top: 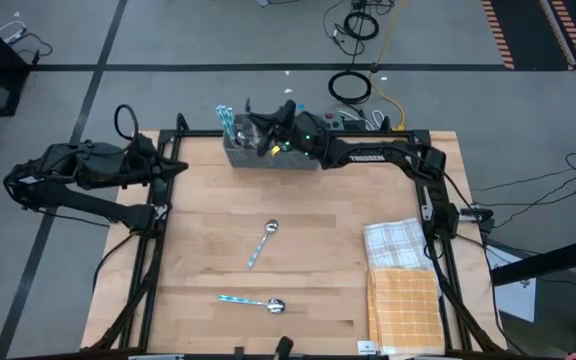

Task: Sort silverware
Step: Put the fork into the middle left section of the utensil holder

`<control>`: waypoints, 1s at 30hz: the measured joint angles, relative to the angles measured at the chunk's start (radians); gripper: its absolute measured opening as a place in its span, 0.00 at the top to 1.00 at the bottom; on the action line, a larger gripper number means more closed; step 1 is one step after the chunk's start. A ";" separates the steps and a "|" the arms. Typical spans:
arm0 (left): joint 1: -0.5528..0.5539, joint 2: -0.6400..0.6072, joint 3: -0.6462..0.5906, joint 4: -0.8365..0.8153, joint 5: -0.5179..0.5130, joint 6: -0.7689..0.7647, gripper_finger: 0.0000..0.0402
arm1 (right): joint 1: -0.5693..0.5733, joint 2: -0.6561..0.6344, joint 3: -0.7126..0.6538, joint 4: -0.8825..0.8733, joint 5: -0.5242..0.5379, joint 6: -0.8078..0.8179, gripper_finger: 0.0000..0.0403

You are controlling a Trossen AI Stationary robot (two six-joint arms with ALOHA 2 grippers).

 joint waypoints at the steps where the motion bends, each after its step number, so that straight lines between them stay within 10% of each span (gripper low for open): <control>1: 0.000 0.000 0.000 0.000 -0.004 0.012 0.96 | -0.010 0.000 -0.020 0.015 -0.001 0.017 1.00; 30: 0.000 0.001 0.000 0.001 -0.062 0.050 0.96 | -0.079 0.013 -0.061 -0.009 -0.154 0.012 1.00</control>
